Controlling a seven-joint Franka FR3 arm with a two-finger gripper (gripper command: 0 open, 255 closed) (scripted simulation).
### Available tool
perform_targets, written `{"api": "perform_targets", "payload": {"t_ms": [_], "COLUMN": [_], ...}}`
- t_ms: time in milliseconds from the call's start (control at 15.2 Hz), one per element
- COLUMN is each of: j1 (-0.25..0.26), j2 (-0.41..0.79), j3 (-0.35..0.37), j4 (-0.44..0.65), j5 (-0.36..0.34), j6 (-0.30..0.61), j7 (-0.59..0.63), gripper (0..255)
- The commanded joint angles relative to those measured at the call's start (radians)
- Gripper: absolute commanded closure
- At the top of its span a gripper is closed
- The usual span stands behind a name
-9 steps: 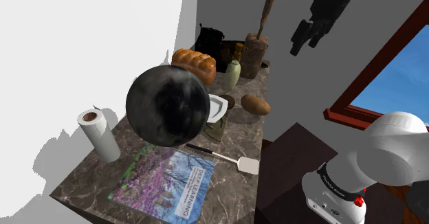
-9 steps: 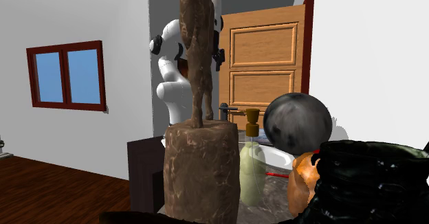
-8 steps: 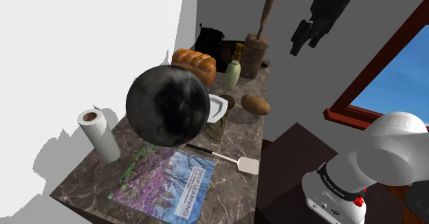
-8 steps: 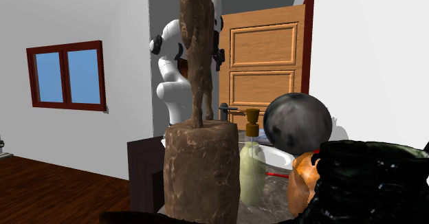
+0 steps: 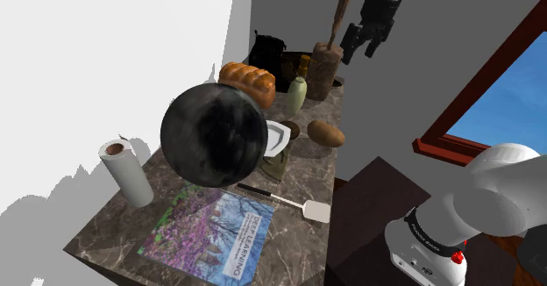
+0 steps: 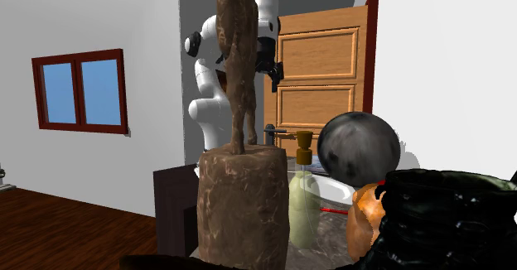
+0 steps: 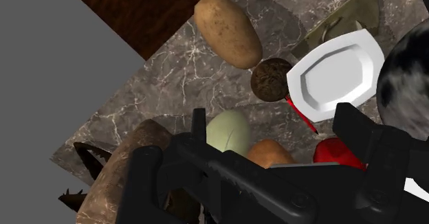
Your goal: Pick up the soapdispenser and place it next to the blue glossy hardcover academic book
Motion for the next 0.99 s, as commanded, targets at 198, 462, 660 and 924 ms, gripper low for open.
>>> {"api": "perform_targets", "payload": {"t_ms": [198,462,660,924], "j1": [-0.013,-0.023,-0.03,-0.045], "j2": [0.2,0.361,0.483,0.649], "j3": [-0.025,-0.044,-0.056,-0.069], "j4": [0.118,0.235,0.337,0.493], "j5": [0.017,0.038,0.059,0.091], "j6": [0.069,0.101,0.112,0.109], "j7": [-0.002,-0.008,-0.015,-0.025], "gripper": [0,0,0,0]}}
